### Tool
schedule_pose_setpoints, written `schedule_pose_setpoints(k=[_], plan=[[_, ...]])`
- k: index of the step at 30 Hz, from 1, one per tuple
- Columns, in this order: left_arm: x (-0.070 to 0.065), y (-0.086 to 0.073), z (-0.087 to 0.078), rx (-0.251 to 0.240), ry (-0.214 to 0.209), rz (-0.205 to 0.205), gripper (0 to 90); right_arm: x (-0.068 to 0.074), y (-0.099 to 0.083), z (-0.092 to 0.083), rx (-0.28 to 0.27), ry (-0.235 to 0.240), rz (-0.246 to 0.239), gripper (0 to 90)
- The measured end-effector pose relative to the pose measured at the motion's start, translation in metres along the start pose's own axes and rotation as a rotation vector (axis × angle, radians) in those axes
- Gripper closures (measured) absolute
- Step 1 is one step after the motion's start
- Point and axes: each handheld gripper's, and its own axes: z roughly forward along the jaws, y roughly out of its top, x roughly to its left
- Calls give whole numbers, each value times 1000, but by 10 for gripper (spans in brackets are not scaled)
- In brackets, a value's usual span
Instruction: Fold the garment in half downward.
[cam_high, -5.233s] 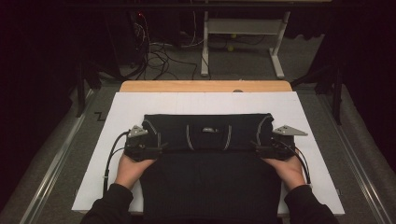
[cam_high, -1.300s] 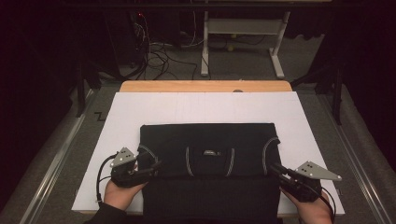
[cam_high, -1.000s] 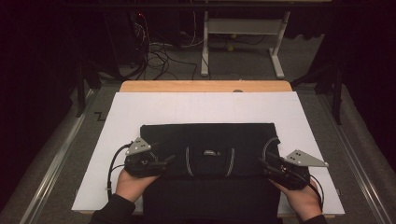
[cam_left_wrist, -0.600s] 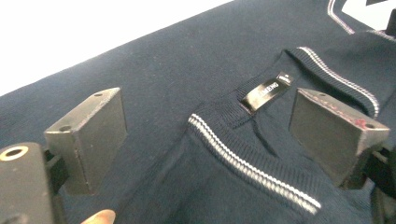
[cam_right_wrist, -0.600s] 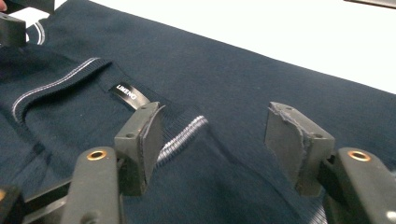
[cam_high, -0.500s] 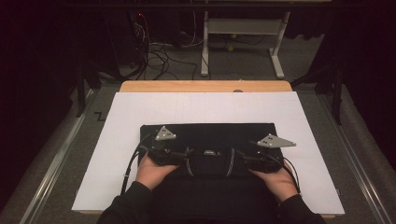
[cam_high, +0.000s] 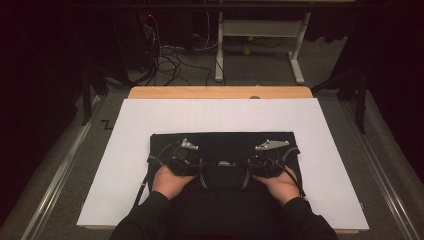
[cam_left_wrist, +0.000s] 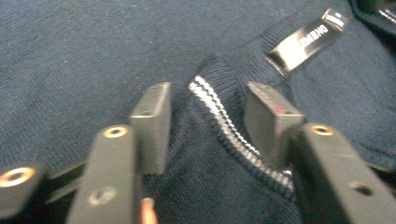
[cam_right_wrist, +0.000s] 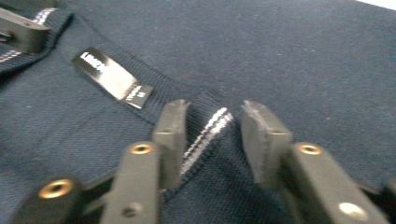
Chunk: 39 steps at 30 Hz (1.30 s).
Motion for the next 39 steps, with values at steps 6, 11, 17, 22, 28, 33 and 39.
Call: schedule_pose_setpoints(k=[6,11,17,22,28,33,39], plan=[[-4,-5,-9,-51,-29,18,743,6,-4,-12,-50,13,-61,812],[-12,-16,-27,-143,-44,37,743,15,-16,-32,-154,34,-103,812],[-25,-37,-45,-215,-69,80,741,21,-29,-52,-211,46,-136,814],[-35,-53,-57,-231,-100,105,738,28,-42,-69,-239,79,-150,815],[-54,-69,-73,-249,-121,159,737,42,-56,-90,-269,103,-180,819],[-66,-83,-84,-242,-154,184,737,52,-71,-104,-269,142,-198,821],[-78,-102,-88,-211,-168,207,736,66,-92,-112,-226,172,-239,827]])
